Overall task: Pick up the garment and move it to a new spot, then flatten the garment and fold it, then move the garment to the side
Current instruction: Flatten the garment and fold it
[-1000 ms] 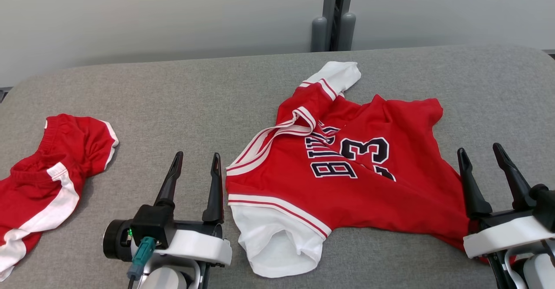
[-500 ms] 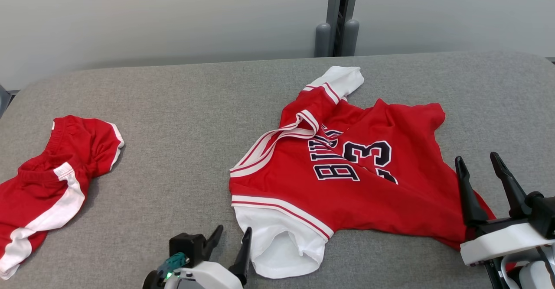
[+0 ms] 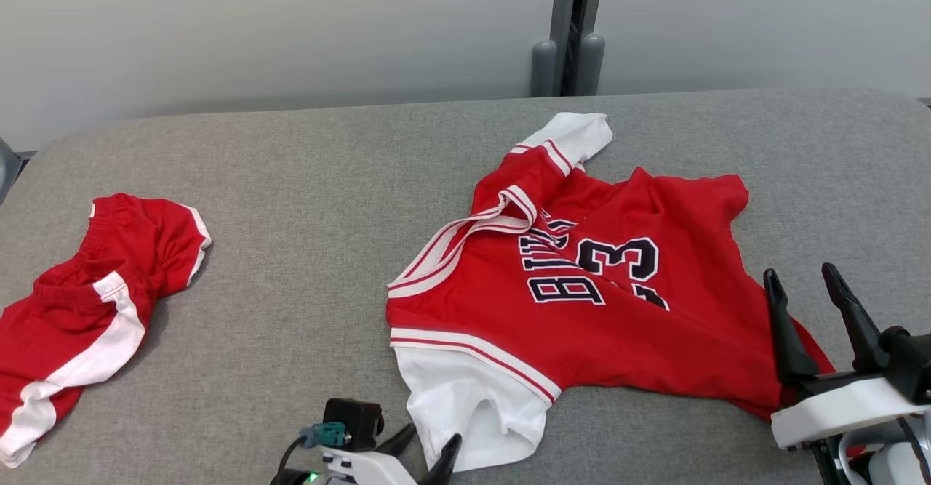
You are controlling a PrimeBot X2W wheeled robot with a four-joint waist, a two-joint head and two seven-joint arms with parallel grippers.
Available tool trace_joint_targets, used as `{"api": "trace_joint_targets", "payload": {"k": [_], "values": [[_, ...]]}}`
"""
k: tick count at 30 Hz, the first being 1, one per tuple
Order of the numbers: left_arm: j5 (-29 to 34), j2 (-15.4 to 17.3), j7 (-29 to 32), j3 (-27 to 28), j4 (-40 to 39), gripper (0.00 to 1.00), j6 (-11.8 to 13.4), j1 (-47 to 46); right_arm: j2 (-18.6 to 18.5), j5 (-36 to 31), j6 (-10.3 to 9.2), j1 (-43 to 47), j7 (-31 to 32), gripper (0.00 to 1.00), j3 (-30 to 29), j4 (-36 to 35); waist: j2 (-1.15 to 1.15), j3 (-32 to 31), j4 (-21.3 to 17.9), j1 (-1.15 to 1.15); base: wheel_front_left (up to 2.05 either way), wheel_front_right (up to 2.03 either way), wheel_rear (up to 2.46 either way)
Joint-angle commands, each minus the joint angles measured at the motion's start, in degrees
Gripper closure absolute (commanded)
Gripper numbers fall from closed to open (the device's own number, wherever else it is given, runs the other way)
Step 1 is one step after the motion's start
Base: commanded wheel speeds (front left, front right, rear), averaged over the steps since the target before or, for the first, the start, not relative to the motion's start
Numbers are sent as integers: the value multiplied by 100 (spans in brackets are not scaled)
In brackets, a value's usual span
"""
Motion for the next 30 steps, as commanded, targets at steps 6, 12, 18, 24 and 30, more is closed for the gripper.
{"api": "trace_joint_targets", "payload": {"k": [6, 12, 18, 24, 30], "values": [[-9, 204, 368, -56, -340, 10, 147, 154, 9, -37, 0, 71, -30, 0, -35, 27, 0, -44, 24, 0, 0, 0, 0], [-126, 234, 520, -59, -487, 90, 179, 249, 12, -26, 0, 67, -30, 0, -36, 45, 0, -47, 43, 0, 0, 0, 0], [-233, 237, 651, -88, -569, 100, 133, 297, 22, -42, 0, 40, -30, 0, -28, 71, 0, -26, 43, 0, 0, 0, 0], [-103, 266, 287, 96, -639, 100, 345, 111, 26, -55, 0, 8, -31, 0, -49, 62, 0, 2, 44, 0, 0, 0, 0], [66, 188, -697, 389, -704, 100, 444, -138, 28, -96, 0, -15, -31, 0, -7, -51, 0, -11, 49, 0, 0, 0, 0]]}}
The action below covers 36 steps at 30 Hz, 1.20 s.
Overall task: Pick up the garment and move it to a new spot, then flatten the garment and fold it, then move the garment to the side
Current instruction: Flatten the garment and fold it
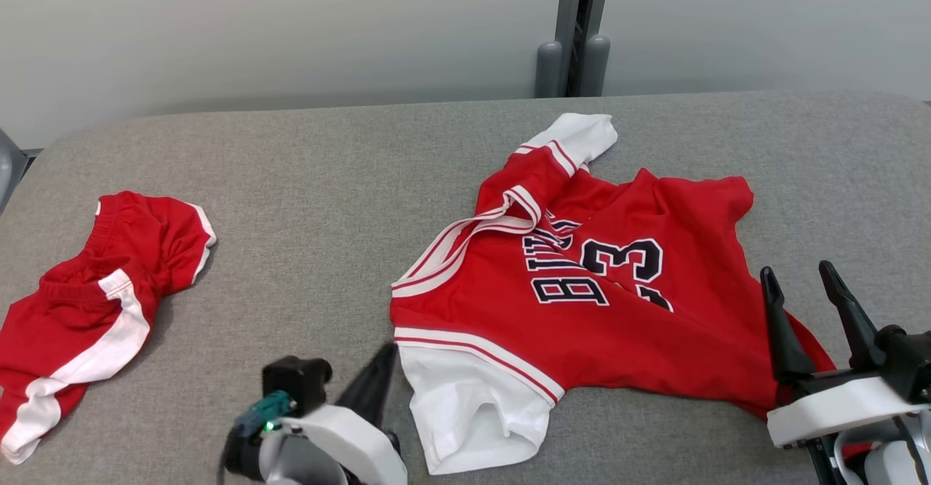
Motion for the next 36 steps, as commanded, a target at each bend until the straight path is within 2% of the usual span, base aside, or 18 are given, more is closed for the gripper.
{"api": "trace_joint_targets", "payload": {"k": [1, 5, 8, 16, 19, 20, 23, 32, 36], "values": [[91, 16, -383, 117, -13, 100, -3, -175, -4, -55, 0, -25, -31, 0, 12, -88, 0, -11, 2, 0, 0, 0, 0], [387, 35, -1282, 242, 54, 100, 74, -355, 4, -76, 0, -23, -31, 0, 43, -230, 0, -33, 0, 0, 0, 0, 0], [553, -6, -1636, 367, 30, 100, 101, -436, 6, -89, 0, -3, -31, 0, 81, -340, 0, -51, -4, 0, 0, 0, 0], [1694, 39, -1736, 760, -234, 100, 490, -177, 20, -133, 0, 78, -31, 0, 155, -598, 0, -72, 4, 0, 0, 0, 0], [1901, -39, -1738, 813, -206, 100, 615, -107, 33, -142, 0, 86, -31, 0, 171, -614, 0, -68, 13, 0, 0, 0, 0], [2116, -110, -1739, 820, -196, 0, 685, -35, 39, -160, 0, 89, -31, 0, 182, -616, 0, -68, 16, 0, 0, 0, 0], [2177, -161, -1739, 842, -189, 0, 700, 65, 47, -167, 0, 91, -31, 0, 186, -616, 0, -67, 21, 0, 0, 0, 0], [2369, -284, -1740, 941, -158, 0, 483, -98, 38, -165, 0, -23, -32, 0, 265, -573, 0, 37, -117, 0, 0, 0, 0], [2241, -311, -1732, 875, 116, 0, 191, -371, 56, -166, 0, -116, -31, 0, 300, -560, 0, 241, -339, 0, 0, 0, 0]]}}
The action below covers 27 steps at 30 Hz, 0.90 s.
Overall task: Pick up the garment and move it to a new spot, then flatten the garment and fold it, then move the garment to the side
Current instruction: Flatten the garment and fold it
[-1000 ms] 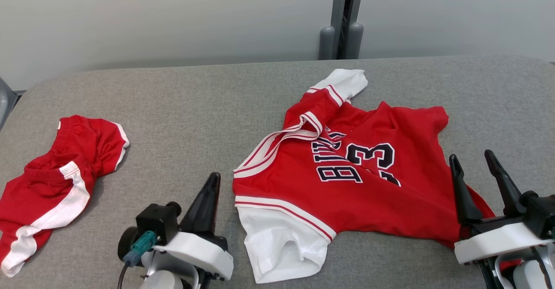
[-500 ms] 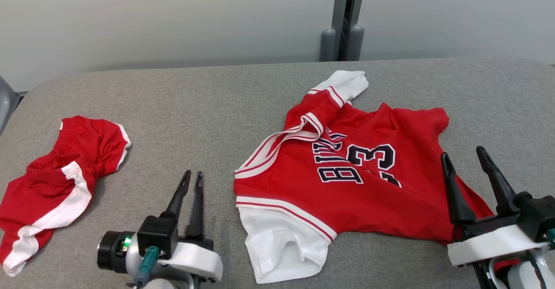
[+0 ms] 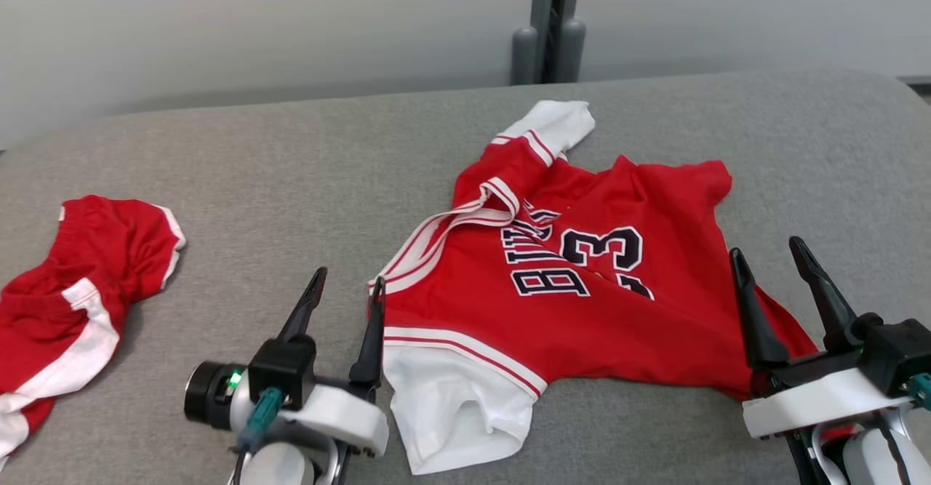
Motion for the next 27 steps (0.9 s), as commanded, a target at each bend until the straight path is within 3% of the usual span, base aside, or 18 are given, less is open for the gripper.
{"api": "trace_joint_targets", "payload": {"k": [1, 6, 12, 27], "values": [[-77, 18, -9, -17, 112, 0, -93, -242, -14, -5, 0, -95, -31, 0, 19, -10, 0, 188, -179, 0, 0, 0, 0], [-229, -7, 146, -249, 732, 0, -359, -1125, 42, -10, 0, -193, -31, 0, 30, 6, 0, 505, -538, 0, 0, 0, 0], [-314, -3, 841, -402, 1593, 0, -670, -2206, 144, 13, 0, -339, -31, 0, 64, 1, 0, 869, -1010, 0, 0, 0, 0], [-311, 56, 1510, -454, 2880, 0, -591, -3402, 306, 16, 0, -424, -31, 0, 66, 49, 0, 1205, -1504, 0, 0, 0, 0]]}}
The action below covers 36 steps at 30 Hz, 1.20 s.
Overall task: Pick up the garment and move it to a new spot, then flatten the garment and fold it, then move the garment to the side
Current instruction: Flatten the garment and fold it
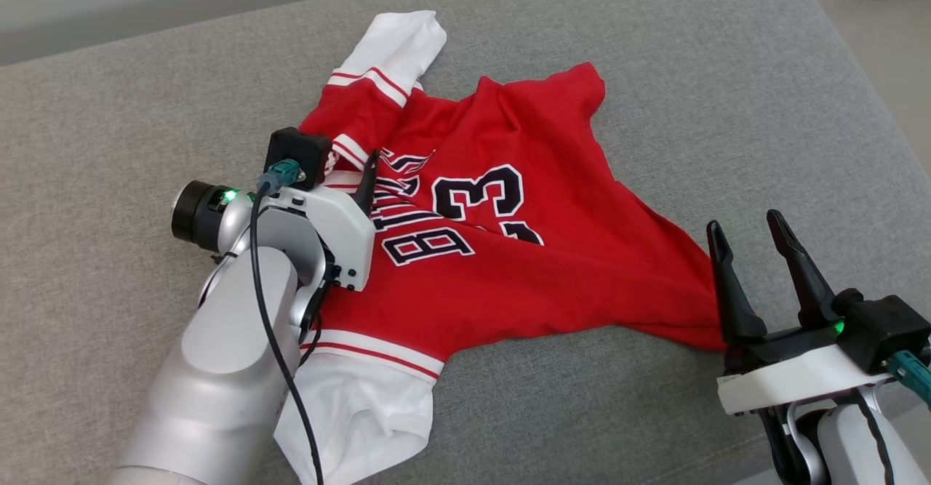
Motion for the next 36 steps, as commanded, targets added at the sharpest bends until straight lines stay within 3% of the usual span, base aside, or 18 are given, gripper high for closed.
{"api": "trace_joint_targets", "payload": {"k": [1, 2, 3, 4, 5, 9, 13, 19, 23, 24, 25, 29, 36], "values": [[-4, 55, 44, 13, 50, 0, 40, -91, 0, 14, 0, -60, -31, 0, 2, 3, 0, 10, -21, 0, 0, 0, 0], [-26, 56, 107, 13, 120, 5, 34, -121, 0, 12, 0, -57, -31, 0, 4, 5, 0, 15, -35, 0, 0, 0, 0], [-81, 52, 172, 29, 179, 36, -2, -157, 3, 7, 0, -54, -31, 0, 0, 4, 0, 21, -46, 0, 0, 0, 0], [-123, 50, 202, 55, 209, 86, -20, -205, 11, 6, 0, -50, -31, 0, -4, 4, 0, 30, -54, 0, 0, 0, 0], [-143, 86, 226, 65, 222, 100, -42, -290, 24, 1, 0, -41, -31, 0, -10, -2, 0, 46, -61, 0, 0, 0, 0], [-277, 237, 183, 251, 130, 100, 43, -473, 49, -10, 0, -46, -31, 0, -25, -16, 0, 89, -57, 0, 0, 0, 0], [-239, 663, 340, 379, 10, 100, 64, -845, 91, -17, 0, -107, -31, 0, -29, -23, 0, 180, -44, 0, 0, 0, 0], [-95, 1365, 934, 432, 92, 100, 6, -1459, 158, 6, 0, -242, -31, 0, 35, -13, 0, 360, -70, 0, 0, 0, 0], [-46, 1662, 1344, 406, 337, 100, -70, -1775, 175, 5, 0, -335, -31, 0, 110, -6, 0, 479, -103, 0, 0, 0, 0], [-22, 1712, 1415, 384, 408, 80, -66, -1829, 181, 0, 0, -349, -31, 0, 117, -1, 0, 507, -101, 0, 0, 0, 0], [46, 1754, 1430, 346, 461, 0, -6, -1862, 187, -4, 0, -368, -31, 0, 122, 6, 0, 528, -96, 0, 0, 0, 0], [194, 1830, 1173, 283, 609, 0, 236, -2016, 198, -32, 0, -425, -31, 0, 121, 39, 0, 568, -49, 0, 0, 0, 0], [138, 1632, 214, 335, 740, 0, 596, -1840, 101, -87, 0, -385, -31, 0, 53, 58, 0, 274, 298, 0, 0, 0, 0]]}}
